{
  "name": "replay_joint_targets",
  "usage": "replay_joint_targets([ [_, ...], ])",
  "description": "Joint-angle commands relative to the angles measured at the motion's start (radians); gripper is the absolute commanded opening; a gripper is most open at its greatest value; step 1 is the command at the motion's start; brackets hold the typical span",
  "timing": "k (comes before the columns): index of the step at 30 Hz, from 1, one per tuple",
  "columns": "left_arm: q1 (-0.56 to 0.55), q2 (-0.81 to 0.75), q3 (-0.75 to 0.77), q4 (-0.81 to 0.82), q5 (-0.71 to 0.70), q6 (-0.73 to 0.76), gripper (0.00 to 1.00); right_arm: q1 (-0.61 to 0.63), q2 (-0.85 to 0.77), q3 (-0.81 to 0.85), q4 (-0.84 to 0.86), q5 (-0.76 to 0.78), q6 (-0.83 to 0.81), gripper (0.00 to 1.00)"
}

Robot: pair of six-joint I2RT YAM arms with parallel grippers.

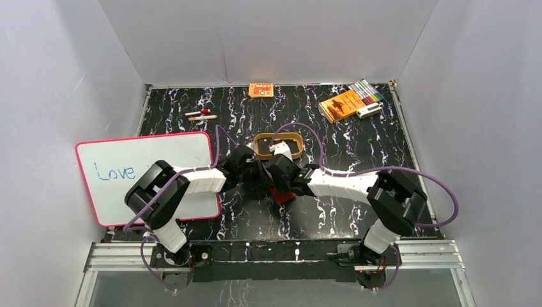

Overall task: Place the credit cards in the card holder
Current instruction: Open the card holder at the center of the board.

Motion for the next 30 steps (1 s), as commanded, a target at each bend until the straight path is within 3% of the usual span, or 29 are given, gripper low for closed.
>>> replay_joint_targets([
  [1, 0.009, 0.019, 0.006, -0.012, 0.007, -0.011, 0.00, 0.008, 0.036, 0.062, -0.029, 0.041, -0.010, 0.45],
  [11, 0.010, 0.016, -0.003, -0.007, 0.011, -0.013, 0.00, 0.008, 0.072, 0.072, -0.059, 0.070, -0.010, 0.38],
  [19, 0.010, 0.021, -0.005, -0.005, 0.012, -0.012, 0.00, 0.008, 0.063, 0.073, -0.076, 0.083, -0.011, 0.19],
  [23, 0.010, 0.032, -0.006, -0.009, 0.005, -0.011, 0.00, 0.010, 0.041, 0.078, -0.083, 0.059, -0.006, 0.01],
  [30, 0.011, 0.045, -0.006, -0.018, -0.003, -0.007, 0.00, 0.008, 0.002, 0.064, -0.097, 0.058, 0.026, 0.00],
])
